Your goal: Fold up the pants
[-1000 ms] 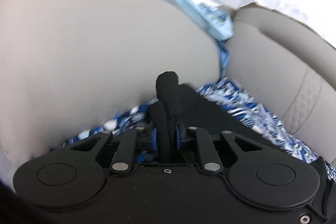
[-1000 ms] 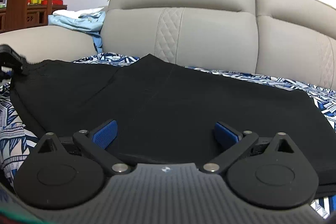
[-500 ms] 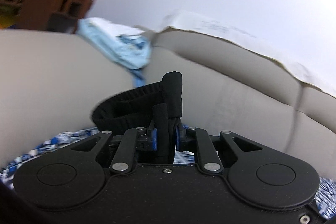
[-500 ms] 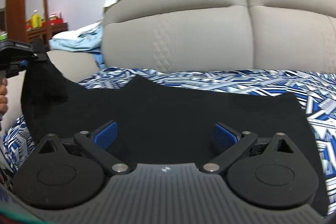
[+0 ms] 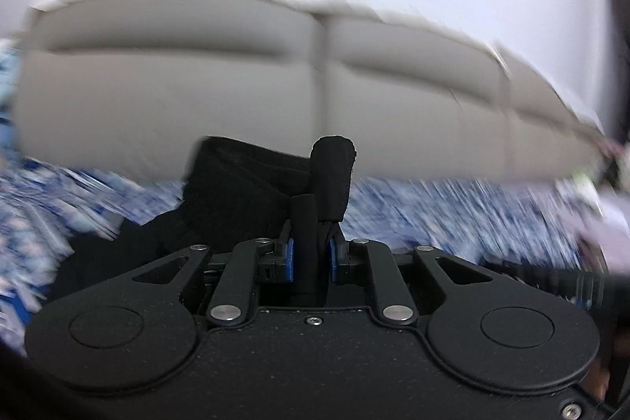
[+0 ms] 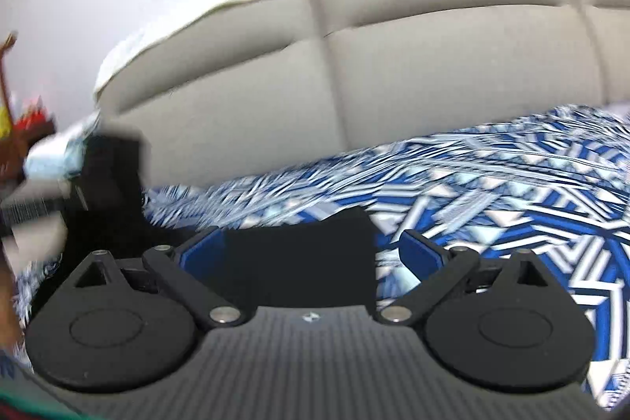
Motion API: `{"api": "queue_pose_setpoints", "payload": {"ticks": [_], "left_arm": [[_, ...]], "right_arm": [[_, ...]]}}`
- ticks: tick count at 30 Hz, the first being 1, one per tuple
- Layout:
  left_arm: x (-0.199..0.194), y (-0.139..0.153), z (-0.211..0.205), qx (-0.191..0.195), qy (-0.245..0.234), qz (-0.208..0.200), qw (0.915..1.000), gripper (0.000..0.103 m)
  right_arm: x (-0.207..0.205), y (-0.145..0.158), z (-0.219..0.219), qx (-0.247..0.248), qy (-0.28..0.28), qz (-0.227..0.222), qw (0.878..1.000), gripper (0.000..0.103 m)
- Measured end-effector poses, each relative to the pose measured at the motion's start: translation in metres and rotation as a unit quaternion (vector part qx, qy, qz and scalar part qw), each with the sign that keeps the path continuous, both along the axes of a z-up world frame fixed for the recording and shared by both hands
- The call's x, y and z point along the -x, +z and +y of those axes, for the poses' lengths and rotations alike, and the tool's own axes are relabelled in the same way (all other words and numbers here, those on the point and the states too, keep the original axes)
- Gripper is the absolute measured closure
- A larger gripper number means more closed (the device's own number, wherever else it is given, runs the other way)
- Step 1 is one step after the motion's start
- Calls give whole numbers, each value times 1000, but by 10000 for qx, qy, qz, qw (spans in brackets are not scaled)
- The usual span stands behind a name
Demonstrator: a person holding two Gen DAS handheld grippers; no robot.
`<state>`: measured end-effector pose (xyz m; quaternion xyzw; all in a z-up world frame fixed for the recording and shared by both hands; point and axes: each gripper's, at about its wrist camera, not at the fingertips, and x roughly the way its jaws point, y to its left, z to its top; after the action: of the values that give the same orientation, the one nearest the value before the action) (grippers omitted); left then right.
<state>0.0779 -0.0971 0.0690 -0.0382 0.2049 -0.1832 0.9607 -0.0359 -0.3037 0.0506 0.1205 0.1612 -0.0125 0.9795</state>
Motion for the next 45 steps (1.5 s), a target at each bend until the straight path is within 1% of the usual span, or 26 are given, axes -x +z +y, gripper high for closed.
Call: {"api": "queue_pose_setpoints", "payload": {"ticks": [3, 4, 5, 7, 8, 9, 11, 13, 15, 17, 19, 22, 23, 24, 26, 27, 28, 29, 31, 32, 33, 35, 37, 39, 42, 45], "left_arm": [[0, -28, -36, -117, -474, 563, 9972, 85], [3, -34, -44, -145, -600, 671, 9958, 84], [9, -39, -51, -249, -703, 675, 9949, 82], [18, -44, -55, -440, -904, 603, 9931, 72], [29, -44, -56, -445, -1038, 568, 9920, 63], [37, -43, -57, -358, -1207, 597, 9902, 54], [45, -39, -49, -28, -1617, 731, 9841, 45], [54, -34, -38, 172, -1823, 852, 9794, 42], [64, -29, -24, 176, -1842, 874, 9788, 42], [76, -21, 0, 129, -1707, 818, 9818, 42], [74, -12, 24, 133, -1424, 769, 9867, 42], [58, 0, 60, 186, -614, 752, 9951, 44], [48, 3, 72, 195, -219, 797, 9964, 50], [38, 6, 83, 202, 178, 882, 9957, 67], [14, 11, 104, 262, 797, 1060, 9908, 90], [2, 12, 111, 299, 969, 1113, 9886, 89], [-11, 11, 117, 322, 1064, 1143, 9872, 89], [-23, 11, 121, 285, 1121, 1162, 9865, 89], [-41, 7, 122, 77, 1180, 1143, 9864, 89], [-52, 3, 120, -48, 1221, 1135, 9860, 89], [-63, -2, 116, -124, 1239, 1149, 9855, 89], [-82, -11, 114, -174, 1317, 1238, 9834, 88], [-98, -21, 110, -229, 1487, 1335, 9796, 89], [-108, -29, 107, -236, 1585, 1338, 9780, 89], [-113, -37, 99, -226, 1508, 1262, 9802, 89], [-115, -40, 83, -518, 1371, 1081, 9833, 89]], "right_arm": [[7, -6, -29, -695, -239, -30, 9973, 3], [9, -9, -35, -889, -228, -18, 9958, 3], [9, -11, -39, -1026, -190, -21, 9945, 3], [9, -13, -43, -1190, -67, -42, 9929, 3], [7, -14, -45, -1256, 5, -24, 9921, 3], [7, -16, -46, -1339, 79, 14, 9910, 3], [2, -20, -44, -1504, 247, 141, 9882, 3], [0, -22, -37, -1546, 369, 211, 9871, 3], [-3, -22, -26, -1400, 466, 260, 9887, 3], [-5, -22, -14, -1145, 526, 310, 9915, 3], [-14, -20, -1, -750, 615, 407, 9945, 3], [-37, -12, 17, -117, 849, 478, 9952, 3], [-47, -10, 20, -24, 947, 524, 9941, 3], [-59, -10, 23, 14, 1038, 593, 9928, 3], [-81, -14, 24, -3, 1105, 781, 9908, 3], [-91, -17, 24, -30, 1120, 893, 9897, 5], [-98, -20, 26, -57, 1151, 1011, 9882, 10], [-102, -23, 27, -125, 1194, 1124, 9864, 21], [-109, -28, 29, -325, 1201, 1302, 9836, 31], [-109, -27, 29, -307, 1196, 1293, 9839, 41], [-110, -27, 28, -340, 1211, 1292, 9836, 46], [-107, -29, 22, -550, 1196, 1283, 9830, 62], [-100, -26, 16, -478, 1087, 1158, 9862, 73], [-92, -23, 14, -273, 888, 978, 9909, 74], [-87, -19, 6, -109, 581, 840, 9947, 75], [-84, -17, -1, 6, 279, 760, 9967, 75]]}}
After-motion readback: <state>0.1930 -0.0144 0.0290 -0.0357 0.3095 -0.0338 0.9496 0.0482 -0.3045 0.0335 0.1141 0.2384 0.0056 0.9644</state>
